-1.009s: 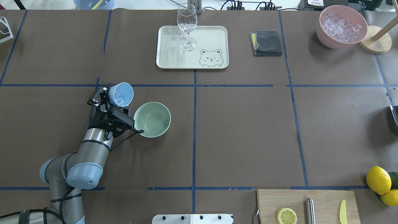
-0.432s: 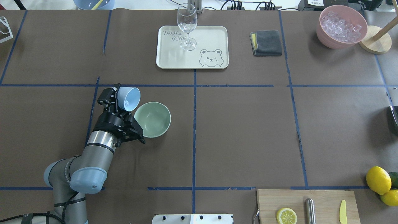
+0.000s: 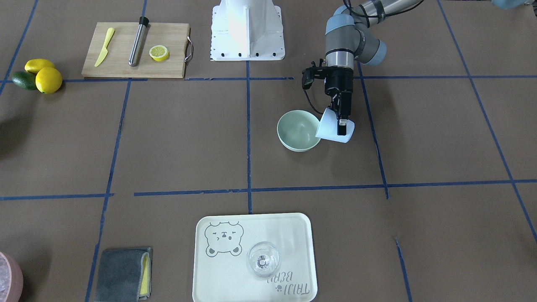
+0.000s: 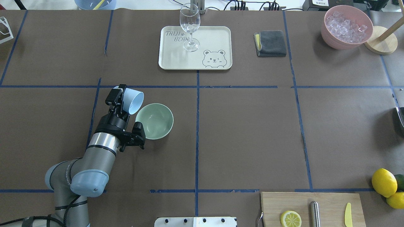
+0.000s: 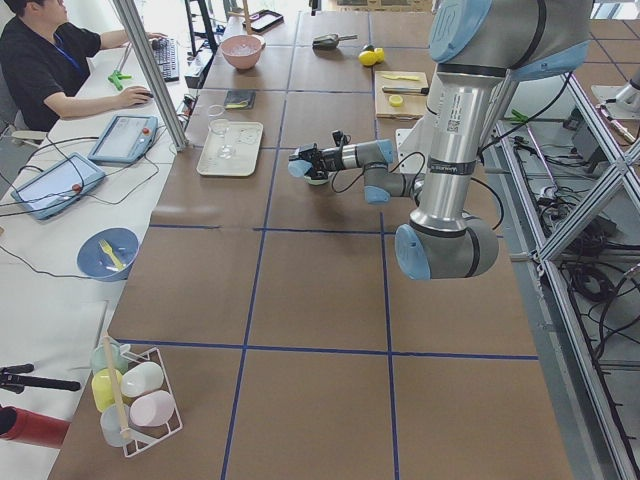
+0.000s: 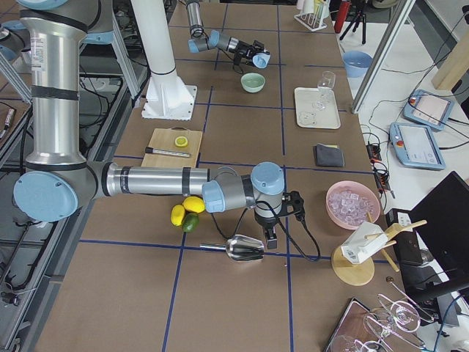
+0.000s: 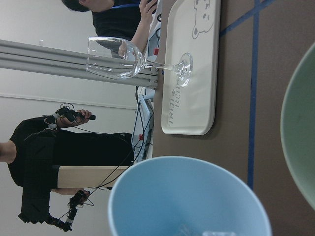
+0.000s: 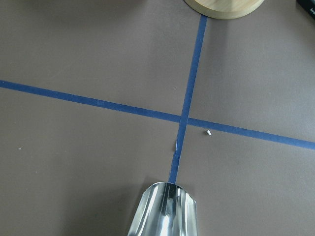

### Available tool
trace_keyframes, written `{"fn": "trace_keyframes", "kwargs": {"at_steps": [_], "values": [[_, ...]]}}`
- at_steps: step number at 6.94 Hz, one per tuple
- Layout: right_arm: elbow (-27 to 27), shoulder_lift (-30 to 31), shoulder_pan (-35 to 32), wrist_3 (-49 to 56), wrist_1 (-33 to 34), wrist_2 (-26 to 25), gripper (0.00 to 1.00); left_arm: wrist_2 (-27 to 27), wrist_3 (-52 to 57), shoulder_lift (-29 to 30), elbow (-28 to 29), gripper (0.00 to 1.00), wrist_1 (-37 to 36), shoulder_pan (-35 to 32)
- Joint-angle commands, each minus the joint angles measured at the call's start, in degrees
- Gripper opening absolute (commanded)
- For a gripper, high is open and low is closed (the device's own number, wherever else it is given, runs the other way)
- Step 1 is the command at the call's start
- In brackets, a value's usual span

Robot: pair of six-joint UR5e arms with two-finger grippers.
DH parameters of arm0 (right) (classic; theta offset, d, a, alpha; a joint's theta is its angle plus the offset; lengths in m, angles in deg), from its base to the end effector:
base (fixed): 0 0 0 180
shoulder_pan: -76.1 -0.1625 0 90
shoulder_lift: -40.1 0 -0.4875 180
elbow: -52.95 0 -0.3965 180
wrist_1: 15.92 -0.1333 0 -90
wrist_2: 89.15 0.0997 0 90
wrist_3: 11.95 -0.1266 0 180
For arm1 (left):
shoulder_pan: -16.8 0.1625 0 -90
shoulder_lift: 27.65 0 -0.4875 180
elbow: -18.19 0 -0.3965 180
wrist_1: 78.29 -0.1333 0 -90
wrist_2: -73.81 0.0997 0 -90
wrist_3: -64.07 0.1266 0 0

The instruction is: Pour ice into bowl

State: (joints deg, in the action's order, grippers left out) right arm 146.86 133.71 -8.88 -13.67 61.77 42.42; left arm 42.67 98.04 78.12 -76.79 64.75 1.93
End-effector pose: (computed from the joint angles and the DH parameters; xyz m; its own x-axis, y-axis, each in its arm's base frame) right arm 0.0068 -0.4862 0.7176 0.7348 -0.1805 0.6538 0.0634 0.9780 0.1988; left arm 0.5121 -0.3860 0.4137 0.6181 0.2796 0.7347 -0.7418 -0.1020 0.6629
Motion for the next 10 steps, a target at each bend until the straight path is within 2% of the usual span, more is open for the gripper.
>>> {"fn": "trace_keyframes", "kwargs": {"at_steps": [1, 10], "values": [[0.0, 0.0, 0.1, 0.0, 0.0, 0.0, 1.00, 0.0, 7.1, 0.0, -0.2, 0.00, 0.0, 0.0], [-0.1, 0.2, 0.0, 0.0, 0.0, 0.0, 1.00, 0.1, 25.6, 0.1, -0.5, 0.00, 0.1, 0.0]]}}
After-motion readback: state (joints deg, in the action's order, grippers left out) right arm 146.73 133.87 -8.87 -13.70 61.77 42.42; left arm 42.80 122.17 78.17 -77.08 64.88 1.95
